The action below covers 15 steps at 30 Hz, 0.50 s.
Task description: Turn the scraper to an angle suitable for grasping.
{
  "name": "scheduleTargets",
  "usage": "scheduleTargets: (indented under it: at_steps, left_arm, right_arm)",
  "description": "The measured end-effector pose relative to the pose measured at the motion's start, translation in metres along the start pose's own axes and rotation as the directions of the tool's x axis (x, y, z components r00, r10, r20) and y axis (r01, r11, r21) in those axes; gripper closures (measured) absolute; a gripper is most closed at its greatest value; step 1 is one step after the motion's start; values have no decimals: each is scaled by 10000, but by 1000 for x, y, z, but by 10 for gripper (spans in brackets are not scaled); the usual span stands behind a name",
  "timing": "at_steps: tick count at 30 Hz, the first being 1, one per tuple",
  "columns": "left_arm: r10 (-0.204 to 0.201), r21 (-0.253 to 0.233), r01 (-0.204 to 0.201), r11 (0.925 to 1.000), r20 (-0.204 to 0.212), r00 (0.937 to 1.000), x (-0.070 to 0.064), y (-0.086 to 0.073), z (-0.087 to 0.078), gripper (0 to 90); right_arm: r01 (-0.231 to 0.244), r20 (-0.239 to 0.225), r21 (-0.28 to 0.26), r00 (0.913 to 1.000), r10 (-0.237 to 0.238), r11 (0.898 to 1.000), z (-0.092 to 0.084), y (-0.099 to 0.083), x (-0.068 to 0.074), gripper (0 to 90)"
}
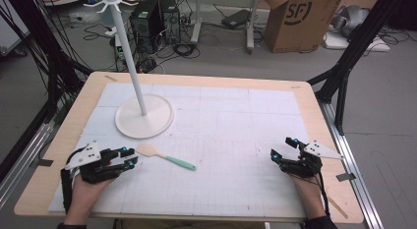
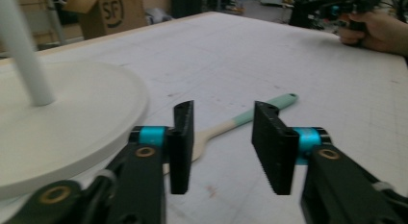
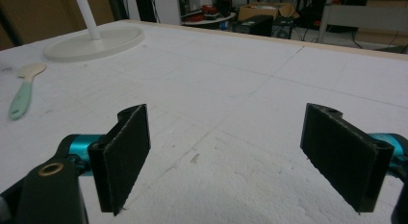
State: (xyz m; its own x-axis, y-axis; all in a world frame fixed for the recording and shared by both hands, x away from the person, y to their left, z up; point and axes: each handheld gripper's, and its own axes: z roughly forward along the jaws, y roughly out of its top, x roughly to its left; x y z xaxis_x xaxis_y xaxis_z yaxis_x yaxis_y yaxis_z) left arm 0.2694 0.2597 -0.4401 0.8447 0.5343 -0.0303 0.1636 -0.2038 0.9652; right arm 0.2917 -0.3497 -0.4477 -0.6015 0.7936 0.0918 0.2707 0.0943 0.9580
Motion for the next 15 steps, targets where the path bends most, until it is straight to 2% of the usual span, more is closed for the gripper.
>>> scheduleTargets:
  at_steps: [1, 2, 4, 6, 7, 11, 15]
  left_arm:
    - [18, 120, -21, 9999, 179, 9998, -5, 2, 7, 750]
    - [91, 234, -99, 9997, 324, 9994, -9, 3, 13, 750]
    - [83, 471, -112, 9988, 612, 9981, -16, 7, 26, 851]
    - [264, 588, -321, 9978, 966, 9950, -26, 12, 44, 876]
    - [264, 588, -321, 9978, 966, 9950, -26, 12, 44, 885]
    - [198, 843, -304, 9960, 1246, 9920, -34, 15, 63, 897]
    - [148, 1514, -384, 9877, 1540, 9880, -42, 17, 83, 899]
  right_arm:
    - [17, 4, -7, 10000, -17, 10000, 0, 0, 0, 169]
    - [17, 4, -7, 10000, -17, 10000, 0, 0, 0, 169]
    - [8, 12, -11, 10000, -8, 10000, 0, 0, 0, 170]
    - [18, 16, -5, 10000, -18, 10000, 0, 0, 0, 169]
    - [31, 16, -7, 10000, -31, 10000, 0, 0, 0, 169]
    - [30, 59, -13, 10000, -30, 10000, 0, 0, 0, 170]
    - [-20, 56, -3, 10000, 20, 10000, 0, 0, -1, 170]
